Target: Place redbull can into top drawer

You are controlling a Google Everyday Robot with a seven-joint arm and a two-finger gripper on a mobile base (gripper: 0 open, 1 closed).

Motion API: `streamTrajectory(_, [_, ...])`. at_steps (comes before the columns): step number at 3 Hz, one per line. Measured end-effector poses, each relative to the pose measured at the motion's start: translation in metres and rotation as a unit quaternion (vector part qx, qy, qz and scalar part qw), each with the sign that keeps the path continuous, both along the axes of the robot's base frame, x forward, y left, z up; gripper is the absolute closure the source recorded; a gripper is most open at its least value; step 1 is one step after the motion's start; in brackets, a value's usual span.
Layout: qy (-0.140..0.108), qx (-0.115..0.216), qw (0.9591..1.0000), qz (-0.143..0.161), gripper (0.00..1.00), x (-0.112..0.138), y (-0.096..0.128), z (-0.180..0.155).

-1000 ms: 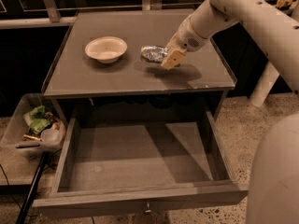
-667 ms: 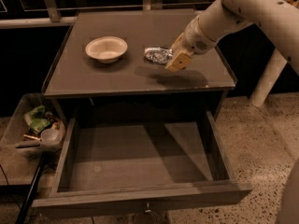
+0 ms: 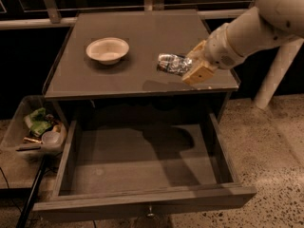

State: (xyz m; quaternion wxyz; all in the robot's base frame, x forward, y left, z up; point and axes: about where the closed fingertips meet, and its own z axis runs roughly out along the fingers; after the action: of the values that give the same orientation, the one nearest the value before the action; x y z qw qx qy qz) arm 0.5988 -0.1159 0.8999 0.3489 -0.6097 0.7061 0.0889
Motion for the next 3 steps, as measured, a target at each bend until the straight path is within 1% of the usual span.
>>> streamTrajectory(1, [-0.013,0.005,0.9997,-0.018,1.0,-0.04,-0.013,-0.004])
streamTrajectory(2, [-0.007,0.013,0.9993,-0.033,1.0,-0.077,-0.019,-0.025])
streamTrajectory(3, [0.015,0.029,0.9985,-0.043,1.0,-0.098,-0.018,-0.053])
